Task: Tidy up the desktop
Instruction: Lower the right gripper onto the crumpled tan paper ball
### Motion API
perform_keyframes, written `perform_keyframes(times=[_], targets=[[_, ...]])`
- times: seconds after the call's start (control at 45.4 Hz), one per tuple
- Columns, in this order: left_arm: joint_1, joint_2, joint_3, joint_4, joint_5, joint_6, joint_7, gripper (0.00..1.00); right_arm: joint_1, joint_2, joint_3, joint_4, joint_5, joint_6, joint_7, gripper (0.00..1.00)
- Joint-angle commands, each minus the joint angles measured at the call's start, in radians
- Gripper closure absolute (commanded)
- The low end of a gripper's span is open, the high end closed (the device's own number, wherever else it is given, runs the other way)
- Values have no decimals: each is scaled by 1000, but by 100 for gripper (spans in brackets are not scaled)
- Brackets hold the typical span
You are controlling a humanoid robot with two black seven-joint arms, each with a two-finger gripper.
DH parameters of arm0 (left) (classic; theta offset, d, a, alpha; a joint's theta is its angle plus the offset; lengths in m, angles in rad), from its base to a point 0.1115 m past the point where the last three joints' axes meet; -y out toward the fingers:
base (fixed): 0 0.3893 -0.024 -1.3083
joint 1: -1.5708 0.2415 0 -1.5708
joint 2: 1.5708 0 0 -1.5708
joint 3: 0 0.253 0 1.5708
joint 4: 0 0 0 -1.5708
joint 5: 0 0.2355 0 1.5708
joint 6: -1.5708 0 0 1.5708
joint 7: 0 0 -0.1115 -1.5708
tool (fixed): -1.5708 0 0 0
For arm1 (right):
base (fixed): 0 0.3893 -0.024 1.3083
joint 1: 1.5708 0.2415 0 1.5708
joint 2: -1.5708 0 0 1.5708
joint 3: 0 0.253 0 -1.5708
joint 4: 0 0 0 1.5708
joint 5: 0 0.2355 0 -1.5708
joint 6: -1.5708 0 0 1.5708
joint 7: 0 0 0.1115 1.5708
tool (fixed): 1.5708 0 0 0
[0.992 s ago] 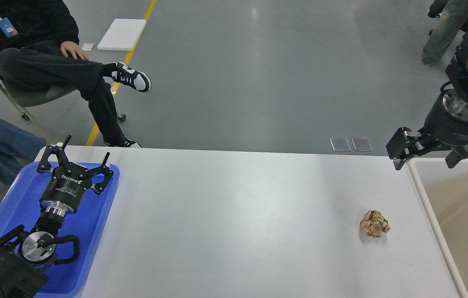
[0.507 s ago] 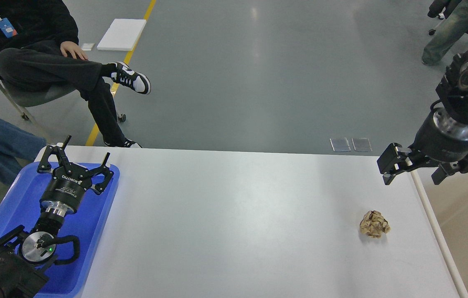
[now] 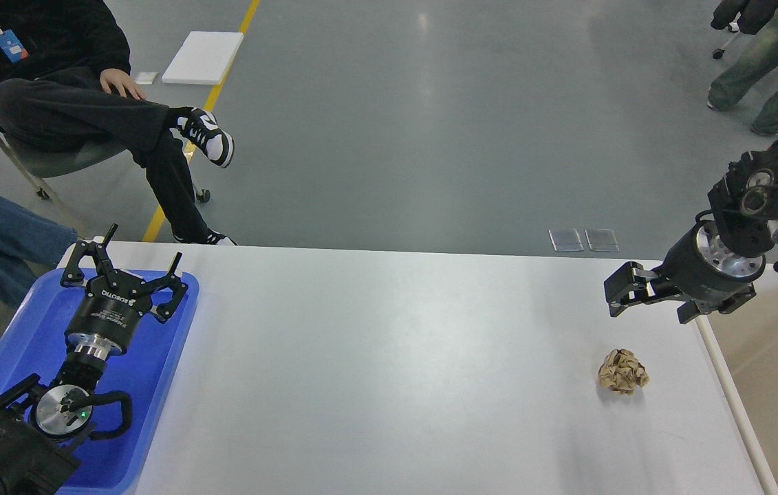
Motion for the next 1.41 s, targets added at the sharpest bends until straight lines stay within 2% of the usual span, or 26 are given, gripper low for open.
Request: perform_keyframes(times=[0.0, 0.286, 0.661, 0.837, 1.014, 1.388], targets=[[0, 0, 0, 0, 0, 0, 0, 1, -186, -29, 154, -4, -173, -62, -1, 1], [2, 0, 0, 0, 0, 0, 0, 1, -352, -20, 274, -40, -375, -144, -2, 1], [0, 0, 0, 0, 0, 0, 0, 1, -579, 8, 404, -240, -384, -161, -2, 0], [0, 0, 0, 0, 0, 0, -2, 1, -611, 42, 425, -288, -386, -196, -1, 0], [0, 0, 0, 0, 0, 0, -2, 1, -658, 107, 433, -369, -388, -274, 3, 0], [0, 0, 0, 0, 0, 0, -2, 1, -712, 176, 433, -486, -389, -331, 6, 0]])
